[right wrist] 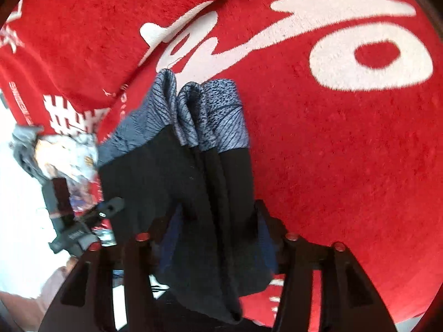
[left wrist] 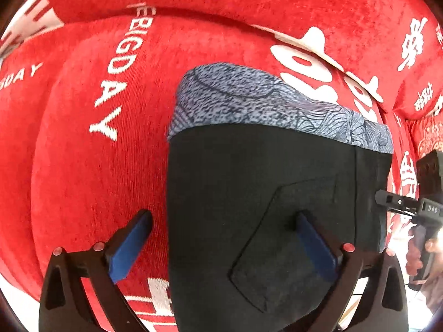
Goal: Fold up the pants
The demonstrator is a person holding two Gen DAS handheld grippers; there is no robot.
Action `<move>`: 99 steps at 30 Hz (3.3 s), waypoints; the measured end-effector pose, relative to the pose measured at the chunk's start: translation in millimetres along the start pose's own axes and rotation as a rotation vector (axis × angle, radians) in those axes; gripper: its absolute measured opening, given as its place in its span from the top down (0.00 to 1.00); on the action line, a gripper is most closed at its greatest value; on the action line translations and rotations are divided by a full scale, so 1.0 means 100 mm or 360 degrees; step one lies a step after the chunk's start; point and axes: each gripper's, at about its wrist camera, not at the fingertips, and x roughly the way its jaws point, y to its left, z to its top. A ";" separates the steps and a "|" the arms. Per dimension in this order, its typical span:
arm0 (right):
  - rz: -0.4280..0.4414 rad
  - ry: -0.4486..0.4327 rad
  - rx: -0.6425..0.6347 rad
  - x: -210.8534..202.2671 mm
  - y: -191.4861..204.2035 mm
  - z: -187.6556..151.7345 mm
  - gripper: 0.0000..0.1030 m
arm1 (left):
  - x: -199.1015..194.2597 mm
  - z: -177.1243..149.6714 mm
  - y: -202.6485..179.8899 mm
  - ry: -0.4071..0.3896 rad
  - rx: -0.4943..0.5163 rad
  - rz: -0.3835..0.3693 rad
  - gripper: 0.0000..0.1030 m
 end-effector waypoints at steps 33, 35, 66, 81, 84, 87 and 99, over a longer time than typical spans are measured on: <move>-0.0747 -0.0192 -0.0233 -0.85 1.41 -0.72 0.00 | -1.17 -0.52 -0.93 -0.0058 0.0219 0.0496 0.00; -0.0797 -0.0194 -0.0251 -0.86 1.47 -0.74 0.00 | -1.21 -0.52 -0.93 -0.0062 0.0218 0.0507 0.00; -0.0940 -0.0213 -0.0279 -0.93 1.76 -0.76 0.00 | -1.45 -0.49 -0.94 -0.0073 0.0191 0.0529 0.00; -0.0955 -0.0209 -0.0293 -0.93 1.78 -0.79 0.00 | -1.45 -0.53 -0.97 -0.0063 0.0229 0.0550 0.00; -0.0958 -0.0209 -0.0297 -0.93 1.78 -0.79 0.00 | -1.46 -0.54 -0.98 -0.0070 0.0245 0.0559 0.00; -0.0961 -0.0207 -0.0299 -0.93 1.78 -0.79 0.00 | -1.46 -0.53 -0.97 -0.0071 0.0253 0.0556 0.00; -0.0958 -0.0196 -0.0303 -0.90 1.80 -0.78 0.00 | -1.46 -0.52 -0.97 -0.0066 0.0252 0.0547 0.00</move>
